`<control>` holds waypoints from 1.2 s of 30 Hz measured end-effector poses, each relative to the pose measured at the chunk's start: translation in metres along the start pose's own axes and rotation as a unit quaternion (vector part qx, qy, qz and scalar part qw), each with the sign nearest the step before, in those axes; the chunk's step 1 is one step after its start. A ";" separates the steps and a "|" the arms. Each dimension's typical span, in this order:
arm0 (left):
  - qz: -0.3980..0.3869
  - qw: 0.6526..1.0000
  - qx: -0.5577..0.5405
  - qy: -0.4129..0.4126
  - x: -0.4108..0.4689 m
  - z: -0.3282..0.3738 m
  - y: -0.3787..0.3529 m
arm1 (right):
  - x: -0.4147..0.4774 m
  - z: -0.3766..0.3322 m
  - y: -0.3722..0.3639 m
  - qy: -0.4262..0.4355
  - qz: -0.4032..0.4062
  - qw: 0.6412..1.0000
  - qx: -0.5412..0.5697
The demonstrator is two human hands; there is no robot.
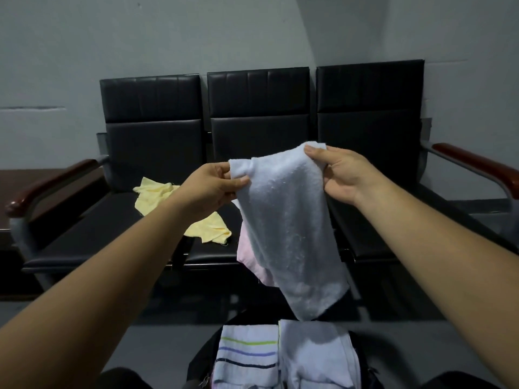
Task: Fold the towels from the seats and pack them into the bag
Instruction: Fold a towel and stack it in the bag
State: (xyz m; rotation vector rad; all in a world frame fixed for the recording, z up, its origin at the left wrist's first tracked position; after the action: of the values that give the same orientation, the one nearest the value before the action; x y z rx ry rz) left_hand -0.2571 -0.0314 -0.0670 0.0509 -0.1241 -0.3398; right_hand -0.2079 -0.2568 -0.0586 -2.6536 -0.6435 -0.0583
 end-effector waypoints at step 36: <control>0.025 0.977 0.165 -0.136 -0.001 0.035 -0.032 | -0.006 0.013 -0.036 0.042 -0.135 0.920 -0.366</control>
State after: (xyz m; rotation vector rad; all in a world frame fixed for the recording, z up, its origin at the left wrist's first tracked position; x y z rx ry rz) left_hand -0.2734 -0.0616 -0.0352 0.3303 -0.4517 -0.2713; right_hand -0.2303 -0.2256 -0.0578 -3.2027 -1.1338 -0.5988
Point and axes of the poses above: each hand's wrist, its own x-axis towards the middle knuckle, its own y-axis out of the back of the hand, z = x × y, the point moved 7 cm from there along x, towards the middle knuckle, and after that the axes turned 14 degrees about -z, right-handed, at the moved point
